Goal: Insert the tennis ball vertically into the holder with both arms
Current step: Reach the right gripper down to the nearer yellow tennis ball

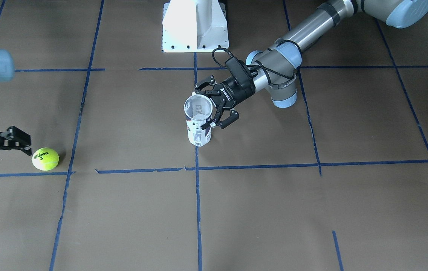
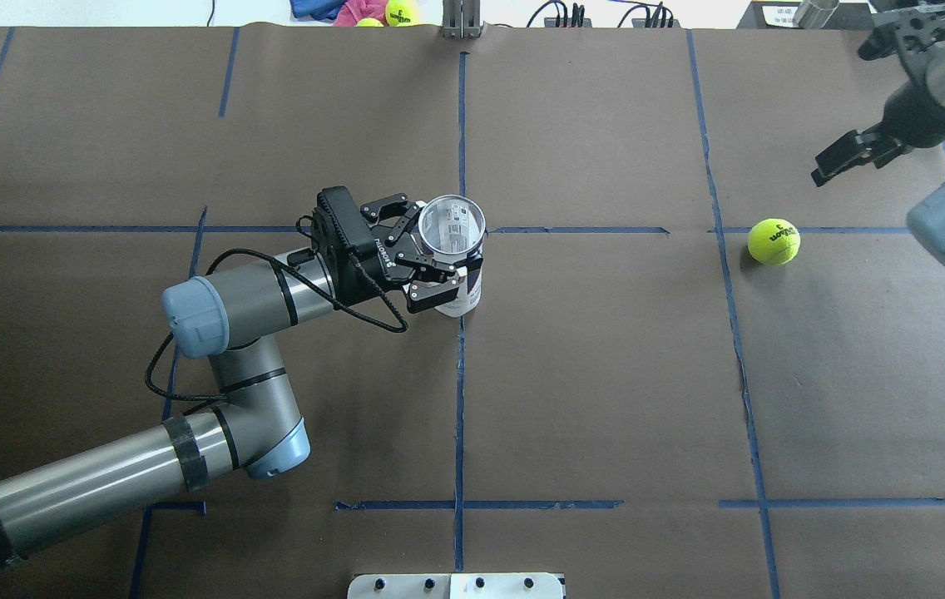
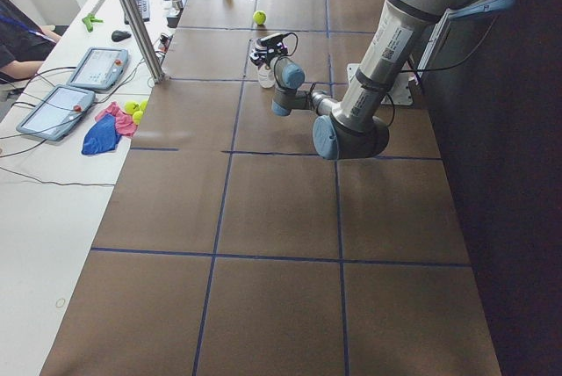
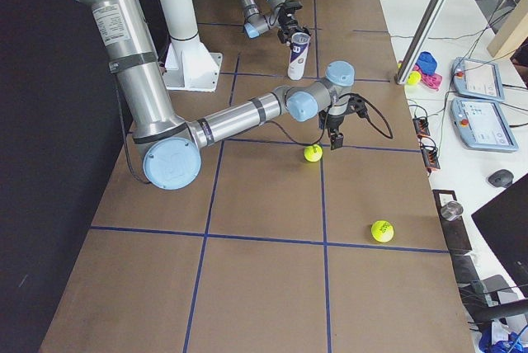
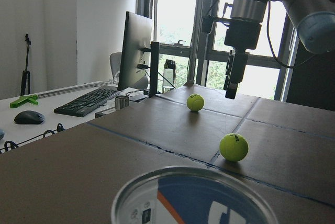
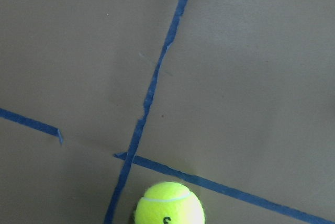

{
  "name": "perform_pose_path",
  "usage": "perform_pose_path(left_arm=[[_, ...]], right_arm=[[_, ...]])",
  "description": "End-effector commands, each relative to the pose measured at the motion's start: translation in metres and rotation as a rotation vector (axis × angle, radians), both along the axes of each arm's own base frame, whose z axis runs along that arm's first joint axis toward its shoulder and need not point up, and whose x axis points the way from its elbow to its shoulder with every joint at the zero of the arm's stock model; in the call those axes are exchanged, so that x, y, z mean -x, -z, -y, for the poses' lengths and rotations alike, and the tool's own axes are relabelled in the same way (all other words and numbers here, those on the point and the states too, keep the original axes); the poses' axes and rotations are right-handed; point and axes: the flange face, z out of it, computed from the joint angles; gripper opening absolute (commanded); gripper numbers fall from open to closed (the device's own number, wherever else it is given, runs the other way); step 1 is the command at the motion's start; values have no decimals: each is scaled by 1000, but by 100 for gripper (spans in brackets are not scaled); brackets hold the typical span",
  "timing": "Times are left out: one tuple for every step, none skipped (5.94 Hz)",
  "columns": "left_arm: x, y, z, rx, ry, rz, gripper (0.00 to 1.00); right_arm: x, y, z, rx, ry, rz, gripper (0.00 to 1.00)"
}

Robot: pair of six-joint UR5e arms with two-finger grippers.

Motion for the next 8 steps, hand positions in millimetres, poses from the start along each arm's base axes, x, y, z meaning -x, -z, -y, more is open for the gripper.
perform_pose_path(left_arm=[[0, 0, 0, 0, 1, 0, 90], [0, 0, 0, 0, 1, 0, 90], [0, 0, 0, 0, 1, 0, 90], [1, -1, 0, 1, 1, 1, 90], [1, -1, 0, 1, 1, 1, 90], [0, 0, 0, 1, 1, 1, 90], [0, -1, 0, 1, 1, 2, 90], [0, -2, 1, 2, 1, 4, 90]], right_arm=[[25, -11, -5, 15, 11, -32, 99], [34, -24, -5, 24, 19, -57, 99], [44, -33, -6, 15, 24, -75, 99], [55, -40, -7, 22, 41, -81, 99], [67, -47, -13, 31, 61, -89, 99], [78, -65, -16, 35, 78, -93, 99], [84, -90, -17, 34, 86, -93, 99], [87, -89, -14, 10, 87, -79, 78]])
